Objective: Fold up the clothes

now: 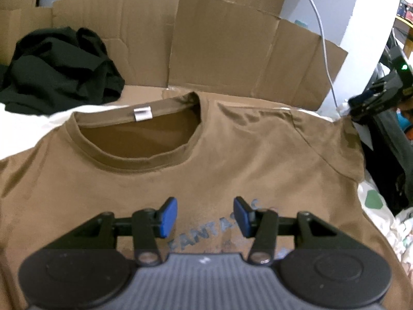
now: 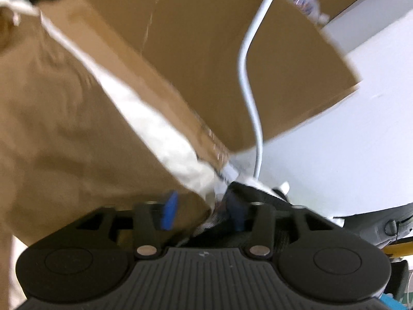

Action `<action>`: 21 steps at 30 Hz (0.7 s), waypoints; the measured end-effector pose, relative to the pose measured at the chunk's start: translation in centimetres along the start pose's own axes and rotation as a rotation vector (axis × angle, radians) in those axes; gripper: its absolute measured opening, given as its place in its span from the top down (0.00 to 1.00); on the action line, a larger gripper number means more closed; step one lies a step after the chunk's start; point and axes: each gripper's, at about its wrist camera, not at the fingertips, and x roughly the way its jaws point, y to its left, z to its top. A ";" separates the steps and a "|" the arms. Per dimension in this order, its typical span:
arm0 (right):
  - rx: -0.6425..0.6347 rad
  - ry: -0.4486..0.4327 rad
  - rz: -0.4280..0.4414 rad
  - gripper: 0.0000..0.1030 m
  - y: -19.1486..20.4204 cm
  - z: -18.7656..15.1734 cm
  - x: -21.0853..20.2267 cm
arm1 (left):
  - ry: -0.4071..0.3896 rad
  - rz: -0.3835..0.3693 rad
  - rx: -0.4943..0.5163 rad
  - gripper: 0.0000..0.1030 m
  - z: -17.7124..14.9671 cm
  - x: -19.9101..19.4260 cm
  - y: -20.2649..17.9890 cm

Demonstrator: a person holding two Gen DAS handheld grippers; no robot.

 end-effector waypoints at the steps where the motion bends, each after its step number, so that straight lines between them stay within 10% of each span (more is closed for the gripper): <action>1: -0.001 -0.012 0.024 0.46 0.1 -0.2 -0.6 | -0.002 0.001 0.003 0.49 0.1 -0.3 -0.2; 21: 0.011 0.052 0.257 0.61 6.2 -8.8 -1.8 | -0.021 -0.018 0.077 0.45 1.6 -1.9 -3.3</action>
